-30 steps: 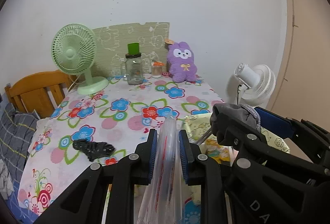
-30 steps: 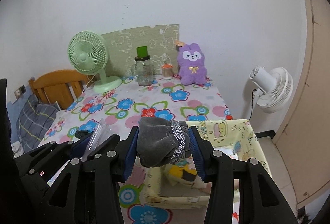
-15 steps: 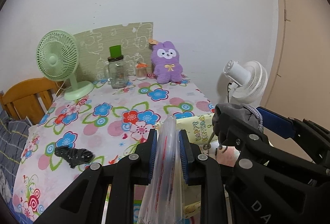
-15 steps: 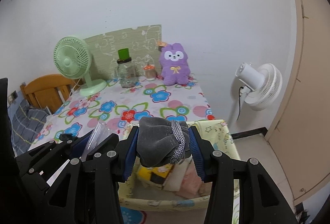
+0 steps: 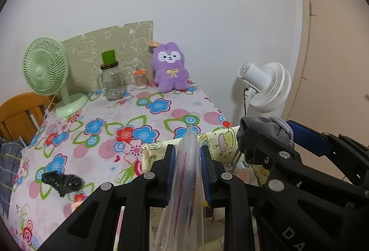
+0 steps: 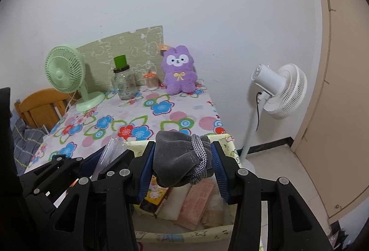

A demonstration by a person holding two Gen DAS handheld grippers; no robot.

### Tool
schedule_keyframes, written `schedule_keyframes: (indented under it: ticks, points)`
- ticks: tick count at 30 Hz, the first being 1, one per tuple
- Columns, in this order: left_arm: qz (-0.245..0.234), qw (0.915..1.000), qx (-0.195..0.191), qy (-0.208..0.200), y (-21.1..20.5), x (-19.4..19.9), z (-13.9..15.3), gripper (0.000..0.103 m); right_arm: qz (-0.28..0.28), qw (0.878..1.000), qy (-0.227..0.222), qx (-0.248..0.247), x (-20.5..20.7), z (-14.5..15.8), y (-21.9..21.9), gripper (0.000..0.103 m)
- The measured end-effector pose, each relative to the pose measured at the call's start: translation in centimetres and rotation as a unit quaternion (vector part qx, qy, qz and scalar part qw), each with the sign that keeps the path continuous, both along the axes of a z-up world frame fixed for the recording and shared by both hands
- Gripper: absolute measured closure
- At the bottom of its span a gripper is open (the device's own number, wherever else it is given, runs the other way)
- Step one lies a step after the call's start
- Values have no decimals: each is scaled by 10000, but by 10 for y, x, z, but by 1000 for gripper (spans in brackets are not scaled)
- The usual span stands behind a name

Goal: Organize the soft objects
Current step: 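Carry the straw bag in the left gripper and grey sock in the right over the gift box, then open both grippers to drop the straw bag and grey sock into the box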

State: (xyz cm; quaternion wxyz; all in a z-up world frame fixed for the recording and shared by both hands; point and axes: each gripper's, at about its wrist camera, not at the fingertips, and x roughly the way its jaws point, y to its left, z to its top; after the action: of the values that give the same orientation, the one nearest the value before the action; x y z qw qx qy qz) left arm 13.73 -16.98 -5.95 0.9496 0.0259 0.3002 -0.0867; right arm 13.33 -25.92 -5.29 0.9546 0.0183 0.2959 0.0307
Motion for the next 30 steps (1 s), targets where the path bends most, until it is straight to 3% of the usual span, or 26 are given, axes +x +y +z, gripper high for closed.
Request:
schedule_keyframes:
  ticks: [8,13,15,21,25,27,29,30]
  points:
    - [-10,10000,23,41,-6,20,-10,78,-72,9999,86,18,17,-9,-8,52]
    - [11,9998,93,167,-5,27,-17,57,-19,9998,201,32,26,-17,-6,52]
    - [-16,9997,147,212,-5,27,-20,43,-3,9996,263,58,30,-21,-5,52]
    - [-112,9987,322,383,-5,26,-26,26,20,9990,433,132,37,-31,-3,52]
    - [-124,9983,348,441,-3,25,-26,24,54,9985,508,209,39,-35,-1,50]
    - [-116,9982,360,459,-1,25,-26,22,109,9982,543,229,40,-37,1,46]
    - [-125,9982,348,468,1,24,-25,20,110,9984,523,208,39,-36,4,31]
    - [-127,9983,335,456,2,23,-24,19,105,9986,484,189,38,-35,5,28]
